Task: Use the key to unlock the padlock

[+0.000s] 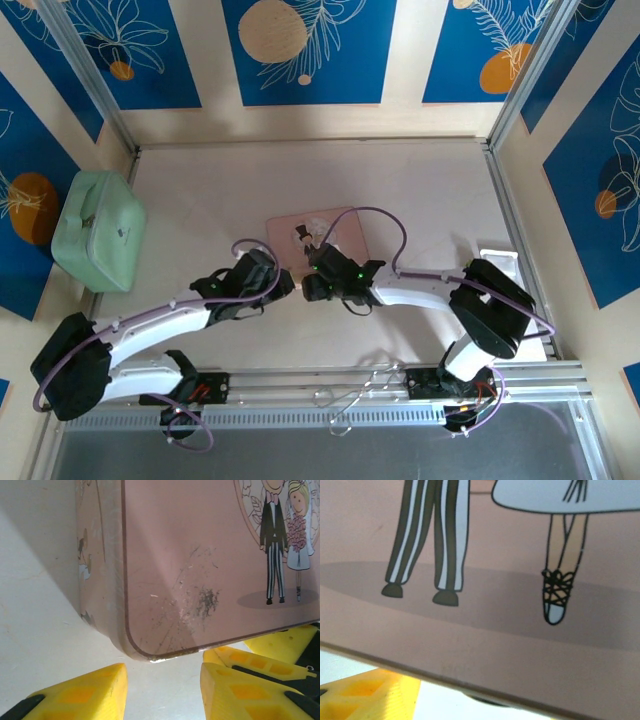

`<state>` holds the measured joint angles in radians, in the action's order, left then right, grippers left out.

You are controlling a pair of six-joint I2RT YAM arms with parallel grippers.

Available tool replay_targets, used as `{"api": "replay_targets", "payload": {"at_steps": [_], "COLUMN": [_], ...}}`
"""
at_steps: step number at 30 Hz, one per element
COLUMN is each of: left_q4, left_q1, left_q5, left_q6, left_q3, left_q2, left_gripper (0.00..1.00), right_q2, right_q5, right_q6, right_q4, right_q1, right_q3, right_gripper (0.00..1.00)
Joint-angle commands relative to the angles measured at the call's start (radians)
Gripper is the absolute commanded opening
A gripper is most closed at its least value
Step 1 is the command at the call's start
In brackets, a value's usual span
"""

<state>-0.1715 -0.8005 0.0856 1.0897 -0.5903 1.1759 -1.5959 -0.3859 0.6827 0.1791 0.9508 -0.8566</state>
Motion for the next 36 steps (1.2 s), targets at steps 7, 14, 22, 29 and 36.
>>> {"api": "replay_targets", "payload": {"at_steps": [7, 14, 22, 29, 36], "left_q4": [-0.048, -0.053, -0.052, -0.059, -0.061], "left_q1": [0.053, 0.068, 0.072, 0.073, 0.078], "left_q5": [0.012, 0.02, 0.017, 0.02, 0.02], "left_q6": [-0.085, -0.107, -0.124, -0.132, -0.139], "left_q3": [-0.057, -0.067, -0.079, -0.085, -0.081], "left_q2": [0.04, 0.05, 0.054, 0.045, 0.044], "left_gripper": [0.43, 0.43, 0.43, 0.43, 0.43], "right_q2": [-0.062, -0.071, -0.094, -0.114, -0.127], "right_q5": [-0.069, -0.087, -0.086, -0.087, -0.102], "right_q6": [-0.013, -0.002, -0.002, -0.005, 0.012], "right_q4": [0.063, 0.106, 0.123, 0.125, 0.157], "right_q1": [0.021, 0.025, 0.025, 0.02, 0.016], "right_q3": [-0.074, -0.101, -0.12, -0.139, -0.162], "right_gripper": [0.55, 0.5, 0.42, 0.52, 0.43]}}
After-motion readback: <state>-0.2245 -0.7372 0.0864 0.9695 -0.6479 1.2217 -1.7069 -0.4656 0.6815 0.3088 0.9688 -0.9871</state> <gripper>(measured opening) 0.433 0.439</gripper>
